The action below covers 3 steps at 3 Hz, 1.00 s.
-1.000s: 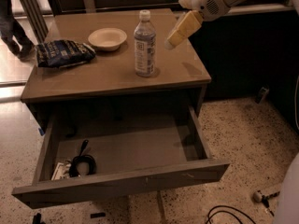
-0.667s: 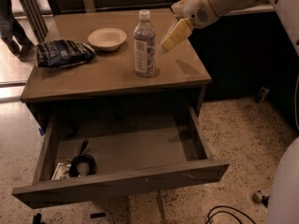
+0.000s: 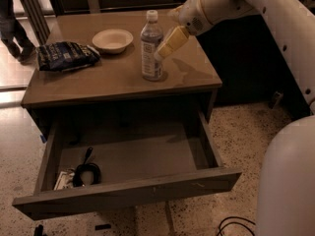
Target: Place blue plastic bottle into top drawer
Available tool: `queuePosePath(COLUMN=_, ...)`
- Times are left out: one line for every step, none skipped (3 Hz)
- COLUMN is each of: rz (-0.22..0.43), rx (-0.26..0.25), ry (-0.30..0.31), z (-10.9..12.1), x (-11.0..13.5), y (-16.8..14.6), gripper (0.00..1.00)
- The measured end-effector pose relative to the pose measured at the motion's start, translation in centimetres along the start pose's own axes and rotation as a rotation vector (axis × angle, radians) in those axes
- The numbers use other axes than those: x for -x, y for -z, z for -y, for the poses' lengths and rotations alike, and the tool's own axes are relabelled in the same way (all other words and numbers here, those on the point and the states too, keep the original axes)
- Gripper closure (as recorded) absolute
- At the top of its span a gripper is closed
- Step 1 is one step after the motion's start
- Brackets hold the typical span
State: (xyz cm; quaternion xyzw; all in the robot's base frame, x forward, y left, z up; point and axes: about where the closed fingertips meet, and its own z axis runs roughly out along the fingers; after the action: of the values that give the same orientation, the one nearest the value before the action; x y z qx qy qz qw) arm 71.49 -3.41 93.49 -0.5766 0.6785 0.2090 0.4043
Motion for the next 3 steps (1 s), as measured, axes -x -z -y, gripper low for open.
queuePosePath(rz=0.009, rx=0.034, ry=0.007, z=0.0, x=0.6, y=-1.8, gripper=0.00)
queuePosePath(rz=0.020, rx=0.078, ry=0.006, z=-0.7, x=1.4, y=-3.4, gripper=0.19)
queuePosePath(rz=0.020, rx=0.078, ry=0.006, z=-0.7, x=1.4, y=-3.4, gripper=0.42)
